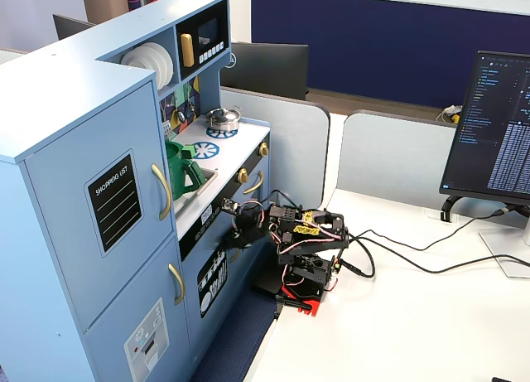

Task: Close the left cabinet door

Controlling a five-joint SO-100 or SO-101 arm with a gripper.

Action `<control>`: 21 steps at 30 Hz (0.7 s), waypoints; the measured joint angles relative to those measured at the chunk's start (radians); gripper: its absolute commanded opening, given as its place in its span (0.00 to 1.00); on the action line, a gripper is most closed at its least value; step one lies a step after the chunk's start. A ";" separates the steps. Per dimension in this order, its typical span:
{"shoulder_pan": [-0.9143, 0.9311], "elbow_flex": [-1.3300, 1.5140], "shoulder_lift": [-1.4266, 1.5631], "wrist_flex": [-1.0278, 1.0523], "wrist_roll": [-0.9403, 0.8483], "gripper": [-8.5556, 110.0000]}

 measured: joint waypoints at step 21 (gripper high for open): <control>0.149 0.170 0.262 0.586 0.138 0.09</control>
